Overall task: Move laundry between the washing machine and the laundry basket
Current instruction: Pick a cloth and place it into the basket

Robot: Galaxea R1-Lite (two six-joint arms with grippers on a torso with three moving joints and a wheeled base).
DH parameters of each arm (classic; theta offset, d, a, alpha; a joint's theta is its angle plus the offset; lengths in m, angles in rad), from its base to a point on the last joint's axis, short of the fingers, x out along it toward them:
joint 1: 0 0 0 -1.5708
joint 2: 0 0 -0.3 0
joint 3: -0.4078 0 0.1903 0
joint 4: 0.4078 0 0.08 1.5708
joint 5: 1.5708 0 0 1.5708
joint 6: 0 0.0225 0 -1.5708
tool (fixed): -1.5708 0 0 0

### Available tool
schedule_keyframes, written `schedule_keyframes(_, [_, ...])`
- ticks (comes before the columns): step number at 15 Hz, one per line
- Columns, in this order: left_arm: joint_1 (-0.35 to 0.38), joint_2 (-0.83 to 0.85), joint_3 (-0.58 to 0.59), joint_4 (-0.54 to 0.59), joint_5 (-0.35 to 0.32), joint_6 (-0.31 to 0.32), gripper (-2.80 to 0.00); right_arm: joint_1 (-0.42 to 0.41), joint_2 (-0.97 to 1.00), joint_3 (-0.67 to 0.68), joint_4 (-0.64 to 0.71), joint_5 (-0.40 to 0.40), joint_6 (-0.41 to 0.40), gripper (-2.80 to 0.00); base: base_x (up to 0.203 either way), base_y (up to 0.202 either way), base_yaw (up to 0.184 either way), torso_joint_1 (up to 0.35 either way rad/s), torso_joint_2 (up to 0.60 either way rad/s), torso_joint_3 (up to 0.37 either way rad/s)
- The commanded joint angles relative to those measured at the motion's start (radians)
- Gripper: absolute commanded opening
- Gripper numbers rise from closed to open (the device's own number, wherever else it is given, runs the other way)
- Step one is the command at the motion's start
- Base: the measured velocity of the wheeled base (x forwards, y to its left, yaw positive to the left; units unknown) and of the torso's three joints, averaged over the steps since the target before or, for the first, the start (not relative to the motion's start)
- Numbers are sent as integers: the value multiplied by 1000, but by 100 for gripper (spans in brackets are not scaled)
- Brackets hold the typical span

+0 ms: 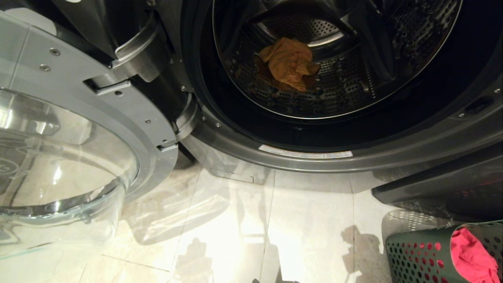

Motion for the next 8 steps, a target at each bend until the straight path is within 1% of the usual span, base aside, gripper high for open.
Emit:
schedule_keyframes(1, [0, 0, 40, -1, -2, 4, -280, -40, 73, 4, 9, -10, 1, -280, 0, 0, 0, 0, 0, 0])
schedule_keyframes(3, [0, 0, 40, -2, -4, 8, -280, -134, 112, 4, 9, -15, 1, -280, 0, 0, 0, 0, 0, 0])
schedule_keyframes(4, [-1, 0, 40, -3, -4, 7, -280, -142, 93, 4, 8, -16, 0, -280, 0, 0, 0, 0, 0, 0])
schedule_keyframes(6, [0, 0, 40, -3, -2, 7, -280, -142, -12, 9, -4, -15, 4, -280, 0, 0, 0, 0, 0, 0])
schedule_keyframes(7, [0, 0, 40, -3, -2, 5, -280, -141, -37, 25, -51, -18, 25, -280, 0, 0, 0, 0, 0, 0])
schedule_keyframes(8, [-1, 0, 40, -3, -2, 4, -280, -141, -36, 51, -130, -20, 45, -280, 0, 0, 0, 0, 0, 0])
